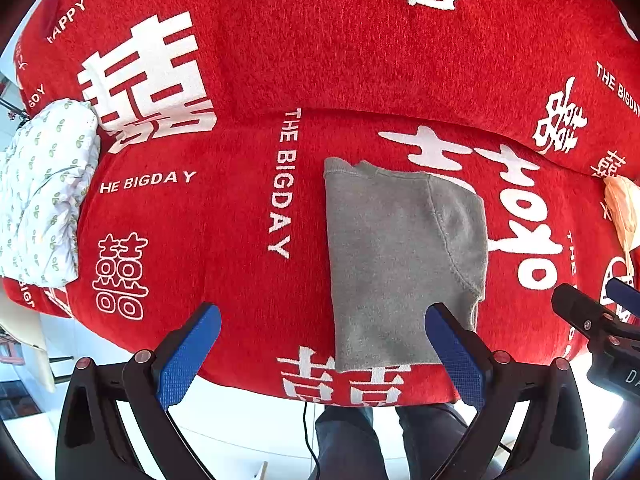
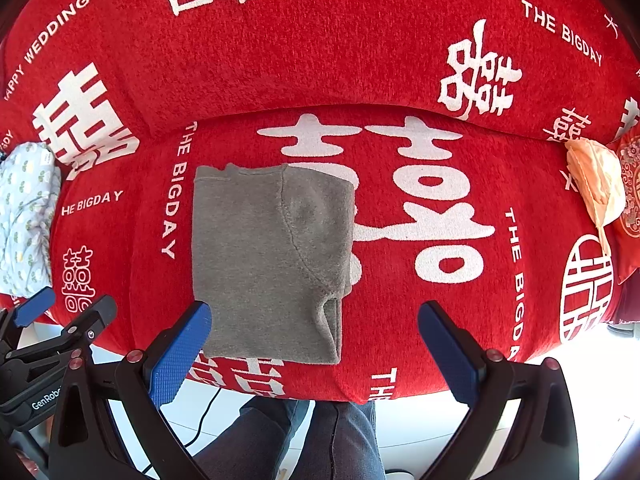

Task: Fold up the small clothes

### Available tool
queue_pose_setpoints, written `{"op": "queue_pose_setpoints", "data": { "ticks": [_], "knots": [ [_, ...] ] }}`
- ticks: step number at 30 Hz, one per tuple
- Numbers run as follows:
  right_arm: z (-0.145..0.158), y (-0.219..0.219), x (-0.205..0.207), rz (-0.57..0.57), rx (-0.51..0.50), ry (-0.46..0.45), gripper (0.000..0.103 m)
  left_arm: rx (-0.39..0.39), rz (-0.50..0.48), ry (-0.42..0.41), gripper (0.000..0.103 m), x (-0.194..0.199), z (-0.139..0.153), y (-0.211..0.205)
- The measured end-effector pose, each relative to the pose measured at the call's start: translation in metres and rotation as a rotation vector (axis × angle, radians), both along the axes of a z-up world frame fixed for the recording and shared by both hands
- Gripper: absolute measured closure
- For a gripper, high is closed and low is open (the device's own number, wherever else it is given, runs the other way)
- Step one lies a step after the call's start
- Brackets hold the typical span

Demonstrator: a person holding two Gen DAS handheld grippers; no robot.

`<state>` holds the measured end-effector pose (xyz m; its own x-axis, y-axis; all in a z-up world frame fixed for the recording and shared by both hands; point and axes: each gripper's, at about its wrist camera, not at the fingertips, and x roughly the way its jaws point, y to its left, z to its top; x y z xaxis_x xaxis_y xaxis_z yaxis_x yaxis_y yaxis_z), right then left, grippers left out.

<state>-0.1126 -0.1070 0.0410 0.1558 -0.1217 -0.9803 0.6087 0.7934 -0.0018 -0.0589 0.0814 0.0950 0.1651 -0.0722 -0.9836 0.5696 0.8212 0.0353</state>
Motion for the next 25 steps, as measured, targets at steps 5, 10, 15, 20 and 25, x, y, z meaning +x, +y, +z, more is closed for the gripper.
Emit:
{"op": "queue_pose_setpoints", "data": {
  "ticks": [5,10,15,20,25],
  "knots": [
    [0.0003,0.0001,0.0014,0.002,0.000,0.001,0.000,0.000,-0.002,-0.004,0.001,-0.0007,0.0005,-0.0001],
    [0.0011,-0.0003,0.0015,0.000,0.002,0.003,0.000,0.004,-0.008,-0.016,0.001,-0.0009,0.0019,0.0010],
    [0.0008,0.0003,0.0022,0.003,-0.001,0.003,0.000,0.005,0.000,-0.024,0.001,-0.0035,0.0019,-0.0008],
    [0.0008,0.0009,0.0015,0.004,-0.001,0.004,0.000,-0.003,0.000,-0.047,0.001,-0.0049,0.0047,-0.0015],
    [0.0008,0.0016,0.0016,0.003,-0.001,0.004,0.000,-0.002,-0.007,-0.042,0.001,-0.0073,0.0044,-0.0041]
  ]
}}
